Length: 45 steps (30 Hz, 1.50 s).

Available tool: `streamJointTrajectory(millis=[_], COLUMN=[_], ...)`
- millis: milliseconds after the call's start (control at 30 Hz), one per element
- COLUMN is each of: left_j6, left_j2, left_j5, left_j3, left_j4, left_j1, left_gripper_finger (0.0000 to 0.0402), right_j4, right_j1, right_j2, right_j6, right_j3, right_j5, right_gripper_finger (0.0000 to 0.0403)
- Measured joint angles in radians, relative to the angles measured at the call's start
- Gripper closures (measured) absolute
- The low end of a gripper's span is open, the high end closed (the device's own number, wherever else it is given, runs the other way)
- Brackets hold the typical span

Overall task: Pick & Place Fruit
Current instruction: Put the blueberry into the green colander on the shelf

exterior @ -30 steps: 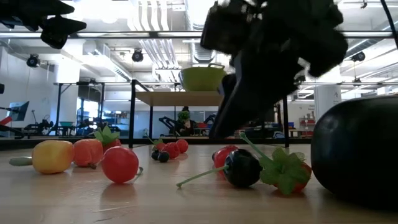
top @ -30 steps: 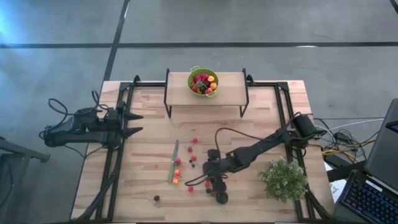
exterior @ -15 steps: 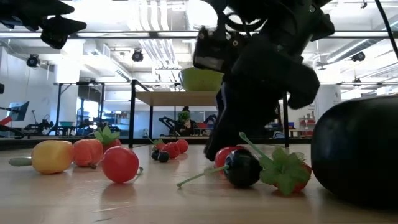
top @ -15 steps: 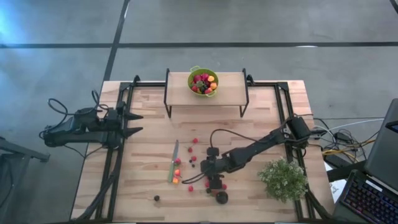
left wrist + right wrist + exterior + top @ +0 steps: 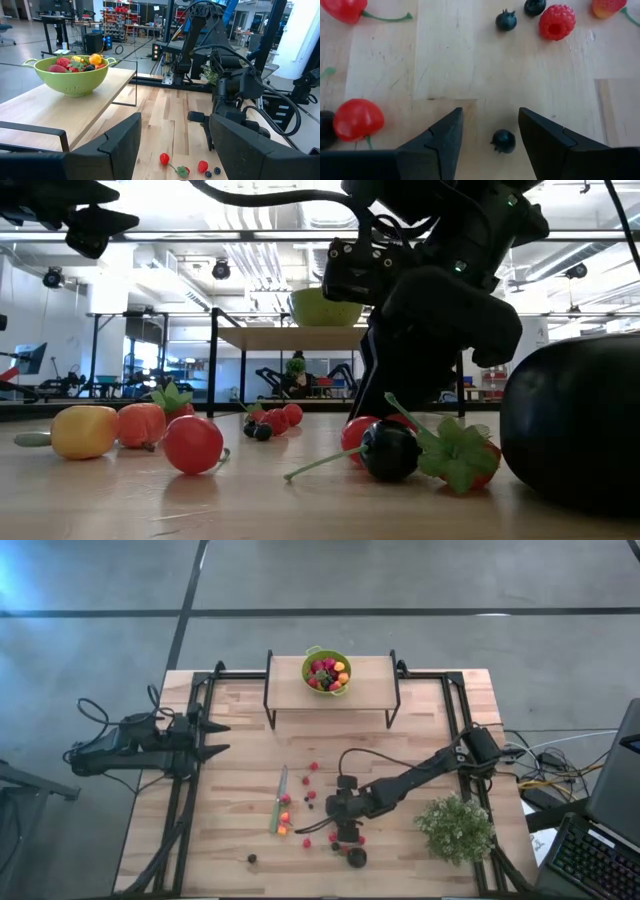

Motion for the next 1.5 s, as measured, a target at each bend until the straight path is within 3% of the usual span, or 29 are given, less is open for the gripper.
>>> streamJointTrajectory(millis=[367,1033,1500], left_j6=[0.000,0.000,0.000], left_j2=[0.000,0.000,0.000], left_j5=[0.000,0.000,0.000], left_j3=[0.000,0.000,0.000], left_j4=[0.000,0.000,0.000], left_j1=[0.000,0.000,0.000], left_gripper_finger=[0.0161,0.0161,0.0161], right_j4=[-0.019,-0.045,-0.028], right_j1=[0.000,0.000,0.000], right_j2=[-0.007,-0.009,-0.010], right_j6=[0.000,-0.004,-0.030], right_j3=[-0.011,-0.013,-0.008], right_j5=[0.000,0.002,0.008], right_gripper_finger=[0.0249,0.0356,0.0358])
